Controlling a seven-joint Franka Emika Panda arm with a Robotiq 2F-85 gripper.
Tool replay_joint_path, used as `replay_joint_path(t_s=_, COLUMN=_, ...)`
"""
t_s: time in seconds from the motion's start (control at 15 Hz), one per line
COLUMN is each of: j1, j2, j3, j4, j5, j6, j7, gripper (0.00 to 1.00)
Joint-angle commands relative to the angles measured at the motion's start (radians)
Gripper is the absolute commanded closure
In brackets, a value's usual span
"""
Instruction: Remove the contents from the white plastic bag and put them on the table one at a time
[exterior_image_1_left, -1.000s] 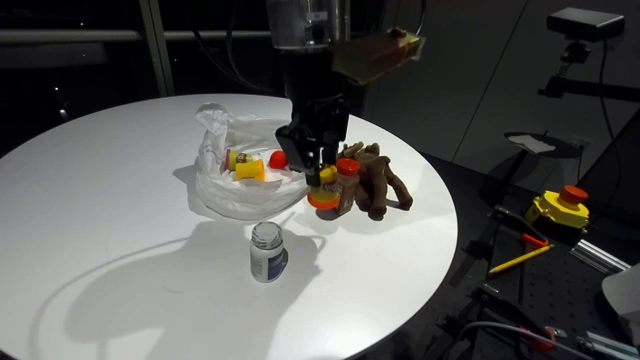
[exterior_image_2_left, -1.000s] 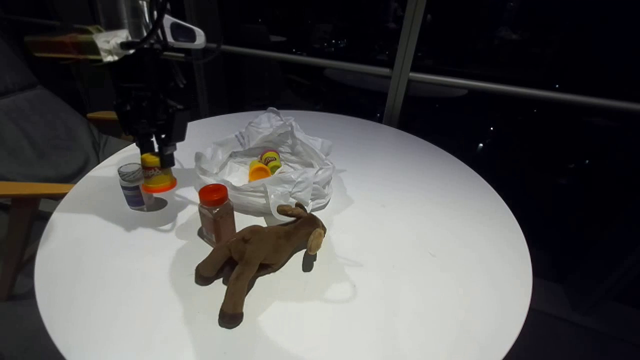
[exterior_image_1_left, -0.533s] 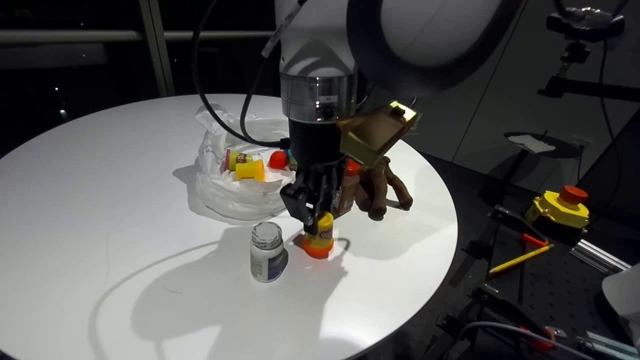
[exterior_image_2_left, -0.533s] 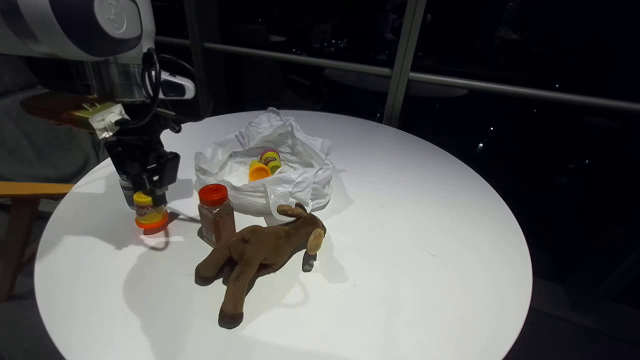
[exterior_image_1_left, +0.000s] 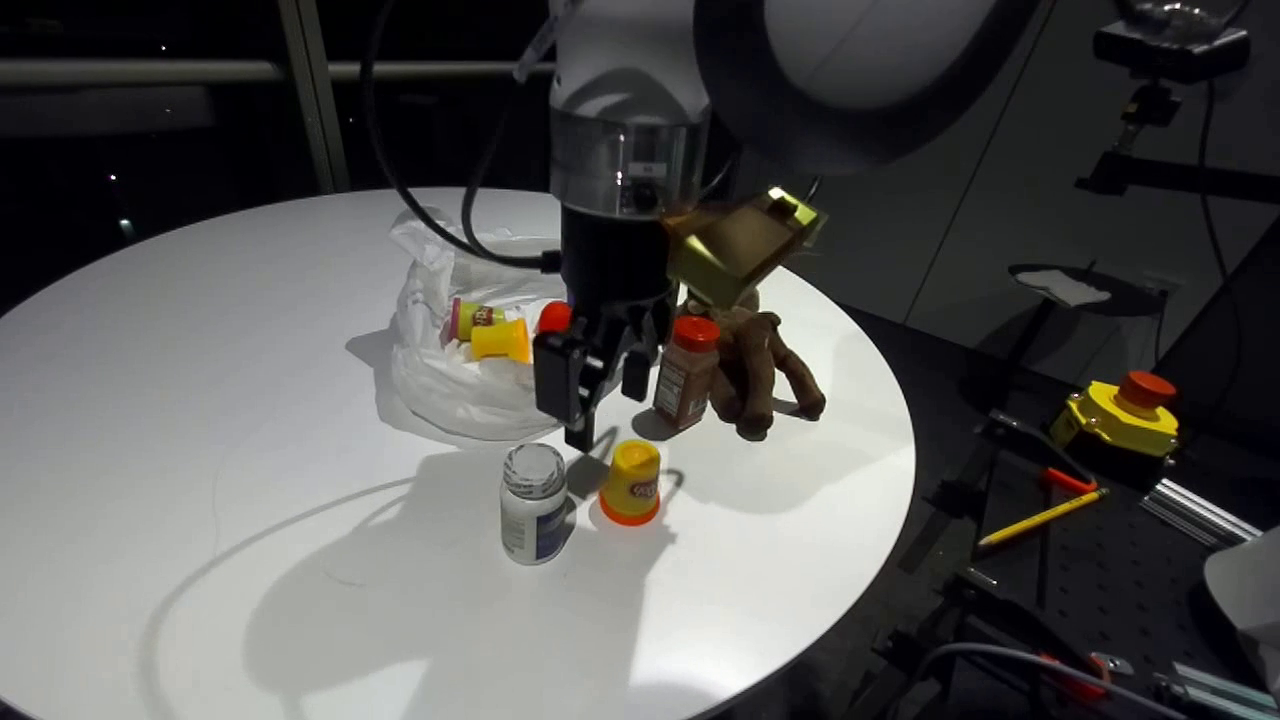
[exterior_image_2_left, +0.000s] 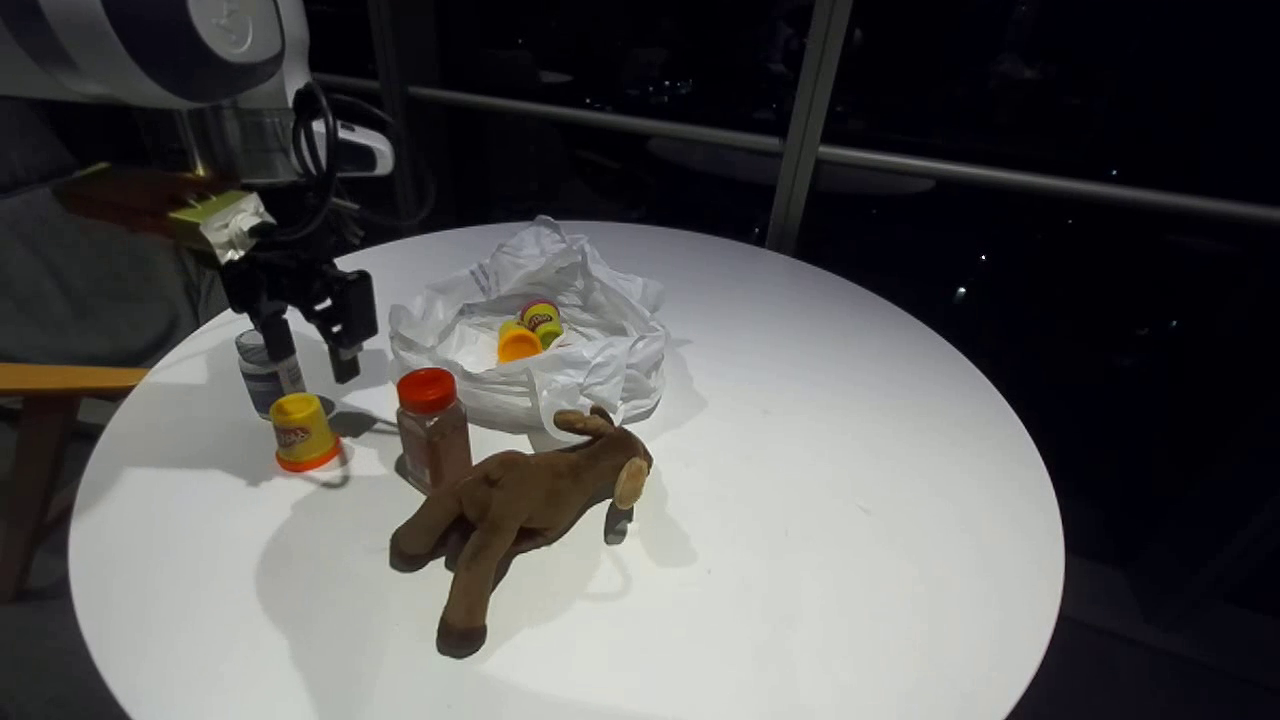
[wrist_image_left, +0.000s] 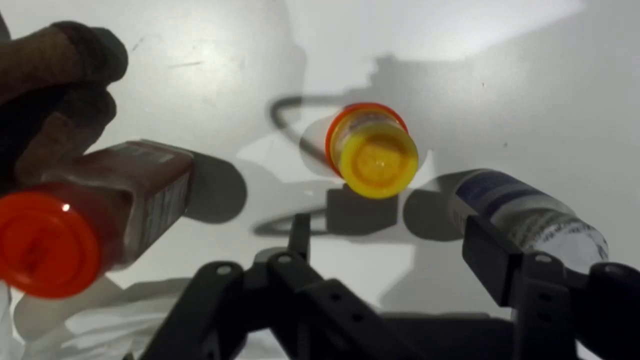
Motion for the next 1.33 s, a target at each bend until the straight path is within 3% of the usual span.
replay_joint_path(t_s=0.0, j1=0.012, j2=-0.081, j3=-0.025, j4=0.068, j5=-0.081, j6=-0.097, j7=-0.065, gripper=0.0)
replay_joint_path(t_s=0.53, j1=-0.007, j2=0.15, j3=-0.072, j4=0.36, j5=-0.209, j6=-0.167, j7=-0.187, gripper=0.0)
replay_joint_path(t_s=0.8, j1=-0.01, j2=0.275, j3=-0.105, j4=0.508, j5=-0.2, j6=-0.177, j7=-0.216, gripper=0.0)
replay_joint_path(t_s=1.27, j1=-0.04, j2=0.42, j3=-0.102, j4=0.717, j5=-0.156, j6=-0.272, j7=-0.287, gripper=0.0)
